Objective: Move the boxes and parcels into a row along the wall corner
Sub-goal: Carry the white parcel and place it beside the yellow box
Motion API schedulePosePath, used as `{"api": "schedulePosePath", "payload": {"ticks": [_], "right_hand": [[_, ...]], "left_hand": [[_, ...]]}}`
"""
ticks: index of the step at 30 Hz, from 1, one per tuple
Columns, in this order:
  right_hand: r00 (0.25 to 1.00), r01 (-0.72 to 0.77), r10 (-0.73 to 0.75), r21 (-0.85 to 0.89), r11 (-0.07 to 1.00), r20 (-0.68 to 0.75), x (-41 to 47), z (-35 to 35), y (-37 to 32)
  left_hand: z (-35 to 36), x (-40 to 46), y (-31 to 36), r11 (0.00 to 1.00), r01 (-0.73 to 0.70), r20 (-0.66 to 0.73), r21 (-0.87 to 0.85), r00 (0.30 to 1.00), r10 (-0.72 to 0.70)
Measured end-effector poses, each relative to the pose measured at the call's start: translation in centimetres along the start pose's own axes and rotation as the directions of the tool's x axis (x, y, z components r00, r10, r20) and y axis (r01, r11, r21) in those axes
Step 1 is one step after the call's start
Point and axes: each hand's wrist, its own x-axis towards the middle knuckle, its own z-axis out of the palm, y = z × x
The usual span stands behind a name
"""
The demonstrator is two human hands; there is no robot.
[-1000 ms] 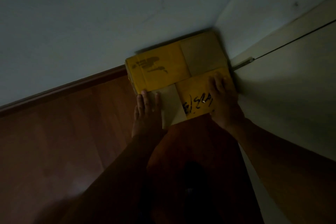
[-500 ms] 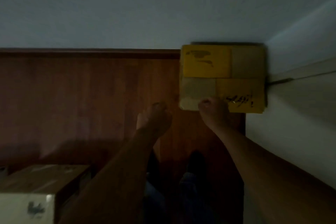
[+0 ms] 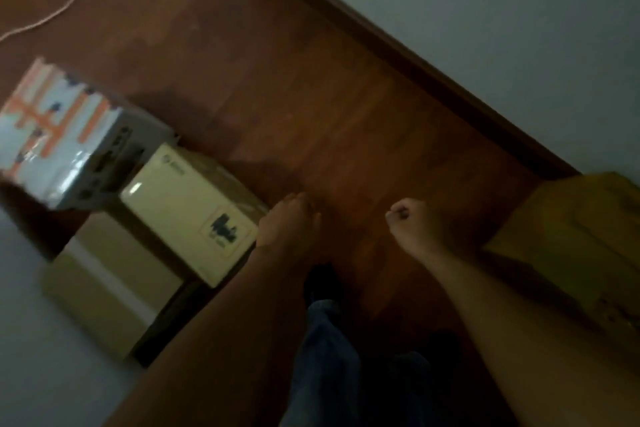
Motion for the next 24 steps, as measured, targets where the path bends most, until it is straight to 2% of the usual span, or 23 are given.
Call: {"api": "schedulePosePath", "payload": {"ticks": [3, 9, 18, 24], "right_hand": [[0.995, 0.093, -0.09, -0.06, 0.994, 0.049, 0.3, 4.4, -5.5], [0.967, 0.211, -0.173, -0.216, 0.953, 0.185, 0.5, 12.9, -15.3], [0.921, 0.384, -0.31, -0.409, 0.828, 0.237, 2.5, 22.7, -30.6], [0.853, 0.515, -0.408, -0.401, 0.757, 0.325, 6.0, 27.9, -40.7]], "left_hand": [[-1.9, -0.8, -7.8, 0.987, 0.128, -0.056, -0.097, 0.989, -0.133], [-4.3, -1.5, -19.7, 0.937, 0.252, -0.144, -0.244, 0.946, -0.292], [-10.5, 1.3, -31.7, 0.852, 0.315, -0.219, -0.417, 0.875, -0.431], [-14.9, 4.8, -38.1, 0.794, 0.338, -0.29, -0.506, 0.8, -0.525]]}}
